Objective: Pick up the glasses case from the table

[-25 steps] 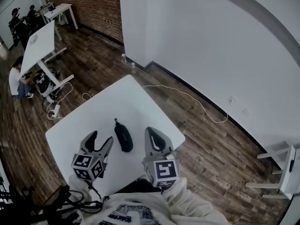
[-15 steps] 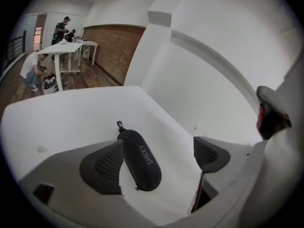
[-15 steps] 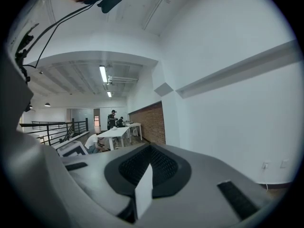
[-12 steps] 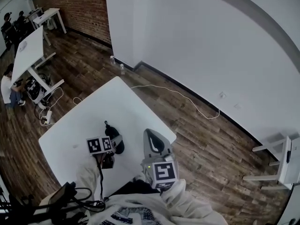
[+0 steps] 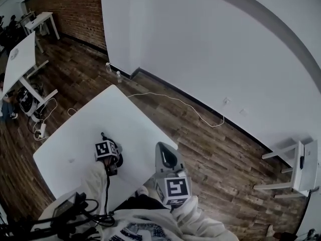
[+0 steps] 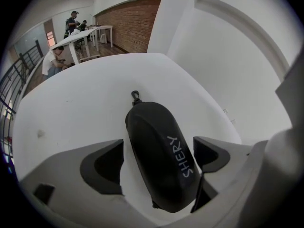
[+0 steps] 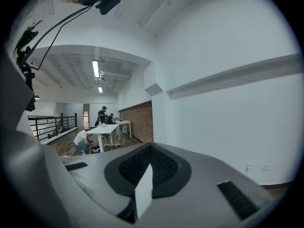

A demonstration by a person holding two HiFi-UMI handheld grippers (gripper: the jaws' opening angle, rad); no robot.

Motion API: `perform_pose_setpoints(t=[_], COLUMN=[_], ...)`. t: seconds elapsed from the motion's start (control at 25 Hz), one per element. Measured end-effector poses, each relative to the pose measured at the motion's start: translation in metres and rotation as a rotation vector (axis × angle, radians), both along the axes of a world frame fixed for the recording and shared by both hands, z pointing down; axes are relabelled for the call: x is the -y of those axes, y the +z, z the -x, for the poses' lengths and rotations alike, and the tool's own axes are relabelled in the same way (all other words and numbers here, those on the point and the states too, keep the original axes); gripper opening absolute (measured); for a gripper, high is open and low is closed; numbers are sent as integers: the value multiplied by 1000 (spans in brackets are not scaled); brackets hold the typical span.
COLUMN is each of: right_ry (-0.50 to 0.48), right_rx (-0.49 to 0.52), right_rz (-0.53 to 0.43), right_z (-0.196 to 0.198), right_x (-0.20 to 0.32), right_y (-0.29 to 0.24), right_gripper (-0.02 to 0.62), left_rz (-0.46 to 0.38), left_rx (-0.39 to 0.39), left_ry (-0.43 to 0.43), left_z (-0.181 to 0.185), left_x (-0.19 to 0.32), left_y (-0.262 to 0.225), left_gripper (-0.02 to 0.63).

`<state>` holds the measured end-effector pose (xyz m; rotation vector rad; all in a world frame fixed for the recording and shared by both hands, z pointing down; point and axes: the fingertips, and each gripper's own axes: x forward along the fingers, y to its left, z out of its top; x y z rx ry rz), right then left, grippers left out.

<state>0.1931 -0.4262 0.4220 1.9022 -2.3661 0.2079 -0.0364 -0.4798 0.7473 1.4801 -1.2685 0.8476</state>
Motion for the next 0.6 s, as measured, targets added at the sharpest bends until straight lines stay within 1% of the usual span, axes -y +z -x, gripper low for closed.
perform_pose_setpoints(t=[0.08,0.2,0.32,0.44,0.6], right_ry=[3,6,0,-12,-44], right_rx=[0,4,12,25,46], right_rz=[1,2,0,2,-5], right_z=[-1,-2,2,8,24], right_x=[0,1,3,8,14], right_y=[0,1,3,6,4], right_gripper=[6,6,6,6,6], left_rz=[11,20,-10,-106,-283], left_rx=[-35,-55,-53,-40,-25], left_ry=[-5,25,51,85,143], left_z=[-4,-6,1,10,26], left_x=[0,-2,0,9,15], left_y=[1,0,-10,-39,-104], left_gripper=[426,401,377,368,365])
